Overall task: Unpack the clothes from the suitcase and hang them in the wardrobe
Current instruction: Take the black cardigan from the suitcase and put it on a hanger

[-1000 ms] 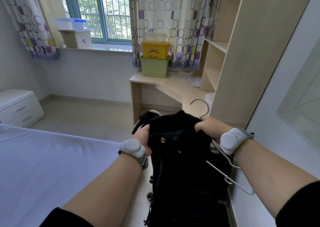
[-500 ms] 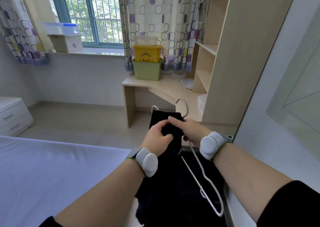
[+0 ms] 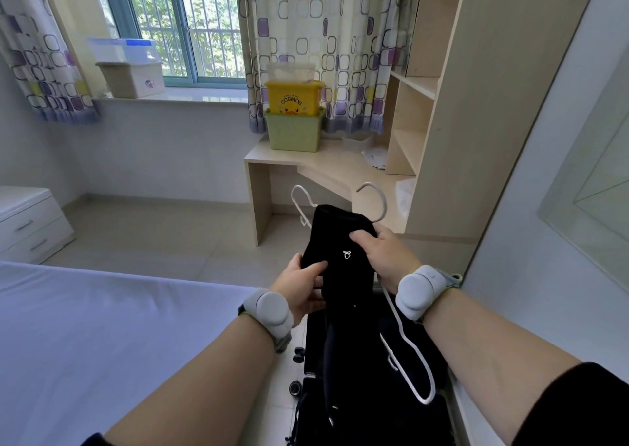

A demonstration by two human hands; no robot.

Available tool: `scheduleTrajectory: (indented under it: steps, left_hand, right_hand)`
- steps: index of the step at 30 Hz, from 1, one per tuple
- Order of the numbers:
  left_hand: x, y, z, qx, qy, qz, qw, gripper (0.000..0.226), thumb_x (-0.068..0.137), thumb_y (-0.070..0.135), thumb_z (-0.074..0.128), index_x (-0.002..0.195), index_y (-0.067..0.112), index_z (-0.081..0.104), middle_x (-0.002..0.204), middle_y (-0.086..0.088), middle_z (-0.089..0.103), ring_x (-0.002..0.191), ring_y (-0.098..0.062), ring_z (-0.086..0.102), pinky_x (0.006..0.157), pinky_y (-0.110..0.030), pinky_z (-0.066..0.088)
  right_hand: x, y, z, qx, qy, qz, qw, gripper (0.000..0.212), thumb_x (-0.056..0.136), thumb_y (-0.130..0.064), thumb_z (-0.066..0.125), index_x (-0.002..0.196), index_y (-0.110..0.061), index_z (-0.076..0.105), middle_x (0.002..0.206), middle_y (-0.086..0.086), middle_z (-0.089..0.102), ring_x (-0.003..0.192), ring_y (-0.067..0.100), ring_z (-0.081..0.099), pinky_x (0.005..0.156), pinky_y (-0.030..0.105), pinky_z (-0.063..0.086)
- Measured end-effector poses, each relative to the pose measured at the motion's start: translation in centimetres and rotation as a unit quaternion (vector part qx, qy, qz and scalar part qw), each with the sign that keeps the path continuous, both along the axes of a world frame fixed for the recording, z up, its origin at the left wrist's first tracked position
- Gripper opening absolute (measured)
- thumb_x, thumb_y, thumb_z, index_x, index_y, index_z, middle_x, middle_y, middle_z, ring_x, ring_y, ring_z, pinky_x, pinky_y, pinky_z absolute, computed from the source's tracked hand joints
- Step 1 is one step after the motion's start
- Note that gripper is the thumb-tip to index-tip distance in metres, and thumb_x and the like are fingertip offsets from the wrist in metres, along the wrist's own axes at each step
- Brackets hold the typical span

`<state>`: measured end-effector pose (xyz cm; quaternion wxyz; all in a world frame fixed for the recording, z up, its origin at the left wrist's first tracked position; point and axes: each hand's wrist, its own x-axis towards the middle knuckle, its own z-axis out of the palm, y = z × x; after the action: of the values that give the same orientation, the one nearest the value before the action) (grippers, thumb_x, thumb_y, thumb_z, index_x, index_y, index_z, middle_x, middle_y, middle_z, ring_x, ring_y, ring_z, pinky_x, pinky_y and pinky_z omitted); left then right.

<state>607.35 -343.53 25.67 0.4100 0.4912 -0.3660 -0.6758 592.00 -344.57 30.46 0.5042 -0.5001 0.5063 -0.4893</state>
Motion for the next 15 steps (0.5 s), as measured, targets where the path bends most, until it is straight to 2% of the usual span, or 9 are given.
scheduleTrajectory:
  steps: [3,6,7,8,9,10,12,14,15]
  left_hand:
    - [0.5,-0.2,0.3,-0.025,-0.152,-0.005,0.988,0.017,0.093,0.029,0.056,0.108,0.021,0.055,0.065,0.0,0.051,0.054,-0.014,0.045,0.052,-0.022,0.042]
    - [1.8,-1.7,-0.1,-0.116,-0.396,-0.023,0.911,0.012,0.088,0.024,0.058,0.082,0.016,0.063,0.071,-0.005,0.057,0.069,-0.023,0.055,0.061,-0.026,0.04]
    - [2.2,-2.1,-0.3,-0.121,-0.452,-0.021,0.884,0.012,0.086,0.021,0.057,0.077,0.016,0.062,0.071,-0.005,0.058,0.073,-0.025,0.057,0.064,-0.027,0.041]
    - [2.7,-2.1,-0.1,-0.105,-0.472,-0.01,0.875,0.011,0.086,0.018,0.055,0.077,0.015,0.061,0.074,-0.007,0.058,0.074,-0.027,0.057,0.066,-0.029,0.044]
    - [3.1,-2.3,-0.1,-0.082,-0.454,0.001,0.887,0.01,0.088,0.014,0.051,0.082,0.013,0.059,0.078,-0.009,0.059,0.073,-0.028,0.057,0.068,-0.032,0.049]
    - [3.3,-2.3,0.3,-0.043,-0.382,0.029,0.923,0.012,0.091,0.01,0.046,0.09,0.01,0.058,0.082,-0.012,0.059,0.07,-0.028,0.057,0.068,-0.037,0.053]
    - [3.1,-2.1,1.4,0.021,-0.182,0.097,0.978,0.021,0.096,0.006,0.038,0.109,0.007,0.054,0.088,-0.014,0.058,0.066,-0.028,0.059,0.062,-0.036,0.053]
    - [2.6,-2.1,2.6,0.038,-0.046,0.127,0.99,0.027,0.099,0.008,0.037,0.121,0.005,0.052,0.1,-0.014,0.058,0.069,-0.027,0.06,0.064,-0.036,0.053]
    - [2.3,-2.2,3.3,0.036,-0.004,0.132,0.991,0.027,0.099,0.011,0.039,0.12,0.006,0.053,0.106,-0.013,0.057,0.073,-0.027,0.061,0.073,-0.039,0.054]
  right_hand:
    - [-0.3,0.1,0.3,-0.001,0.022,0.011,1.0,0.007,0.09,-0.013,0.055,0.087,-0.015,0.06,0.079,0.007,0.065,0.076,0.023,0.062,0.073,0.034,0.049]
    - [-1.1,0.0,0.5,-0.023,0.069,-0.002,0.997,0.01,0.091,-0.016,0.053,0.085,-0.015,0.061,0.077,0.003,0.065,0.074,0.021,0.062,0.072,0.034,0.048]
    - [-1.4,0.0,0.5,-0.029,0.083,-0.01,0.996,0.009,0.091,-0.018,0.053,0.087,-0.014,0.061,0.079,0.004,0.065,0.075,0.021,0.063,0.073,0.034,0.049]
    - [-1.8,0.0,0.5,-0.031,0.092,-0.018,0.995,0.01,0.091,-0.02,0.053,0.09,-0.013,0.061,0.081,0.005,0.065,0.076,0.021,0.063,0.073,0.034,0.049]
    - [-2.2,-0.1,0.4,-0.031,0.098,-0.024,0.994,0.013,0.091,-0.022,0.054,0.091,-0.011,0.061,0.082,0.006,0.065,0.076,0.022,0.063,0.071,0.034,0.049]
    - [-2.5,-0.1,0.2,-0.032,0.105,-0.028,0.994,0.014,0.091,-0.021,0.054,0.089,-0.009,0.061,0.08,0.007,0.064,0.074,0.022,0.062,0.068,0.033,0.048]
    - [-3.1,0.1,-0.2,-0.033,0.13,-0.029,0.991,0.016,0.091,-0.02,0.053,0.083,-0.009,0.062,0.075,0.006,0.062,0.07,0.019,0.06,0.065,0.03,0.046]
    - [-3.6,0.1,-0.7,-0.027,0.161,-0.02,0.986,0.021,0.09,-0.02,0.054,0.086,-0.002,0.062,0.075,0.006,0.06,0.071,0.02,0.058,0.066,0.03,0.043]
    - [-4.0,0.0,-1.0,-0.015,0.177,-0.021,0.984,0.023,0.089,-0.022,0.054,0.088,0.0,0.062,0.076,0.007,0.06,0.072,0.021,0.058,0.067,0.03,0.043]
